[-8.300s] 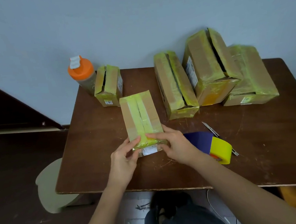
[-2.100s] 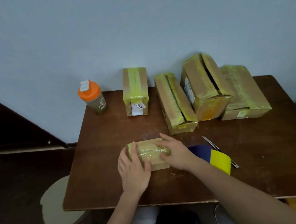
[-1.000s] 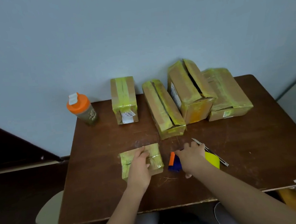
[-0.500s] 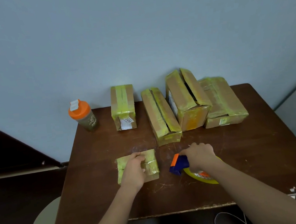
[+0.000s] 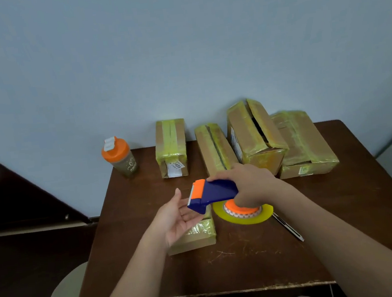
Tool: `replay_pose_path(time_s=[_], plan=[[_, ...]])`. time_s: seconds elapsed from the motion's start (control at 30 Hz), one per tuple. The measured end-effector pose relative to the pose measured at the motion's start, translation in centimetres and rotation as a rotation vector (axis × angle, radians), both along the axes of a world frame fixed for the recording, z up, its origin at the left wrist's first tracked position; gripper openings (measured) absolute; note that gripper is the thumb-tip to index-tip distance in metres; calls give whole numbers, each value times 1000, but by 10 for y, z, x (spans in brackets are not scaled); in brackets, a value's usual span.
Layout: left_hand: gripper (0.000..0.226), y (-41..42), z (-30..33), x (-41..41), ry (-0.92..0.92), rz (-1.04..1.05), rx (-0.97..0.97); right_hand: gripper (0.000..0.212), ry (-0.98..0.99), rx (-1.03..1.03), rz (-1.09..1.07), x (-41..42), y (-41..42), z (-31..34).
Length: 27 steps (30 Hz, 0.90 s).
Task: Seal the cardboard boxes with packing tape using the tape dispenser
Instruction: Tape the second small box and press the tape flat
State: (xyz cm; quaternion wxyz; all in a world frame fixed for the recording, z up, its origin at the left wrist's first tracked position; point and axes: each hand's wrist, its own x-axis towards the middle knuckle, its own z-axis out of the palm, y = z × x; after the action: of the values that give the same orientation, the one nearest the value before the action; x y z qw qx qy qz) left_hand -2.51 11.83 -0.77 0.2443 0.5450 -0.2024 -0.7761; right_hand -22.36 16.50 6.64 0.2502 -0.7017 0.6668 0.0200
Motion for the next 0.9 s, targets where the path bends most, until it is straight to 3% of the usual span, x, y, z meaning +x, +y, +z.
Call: replay_pose_path(time_s=[0.1, 0.43, 0.63, 0.9], plan=[[28, -4, 7, 14, 127, 134, 36, 72, -65, 7, 43, 10, -6, -2], [14, -1, -2, 50, 124, 236, 80, 76, -176, -15, 164, 41, -23, -19], [33, -11, -16, 61, -124, 208, 50, 86, 14, -11, 329, 57, -32, -24], [25, -21, -18, 67, -260, 272, -31, 92, 64, 20, 382, 54, -37, -22]])
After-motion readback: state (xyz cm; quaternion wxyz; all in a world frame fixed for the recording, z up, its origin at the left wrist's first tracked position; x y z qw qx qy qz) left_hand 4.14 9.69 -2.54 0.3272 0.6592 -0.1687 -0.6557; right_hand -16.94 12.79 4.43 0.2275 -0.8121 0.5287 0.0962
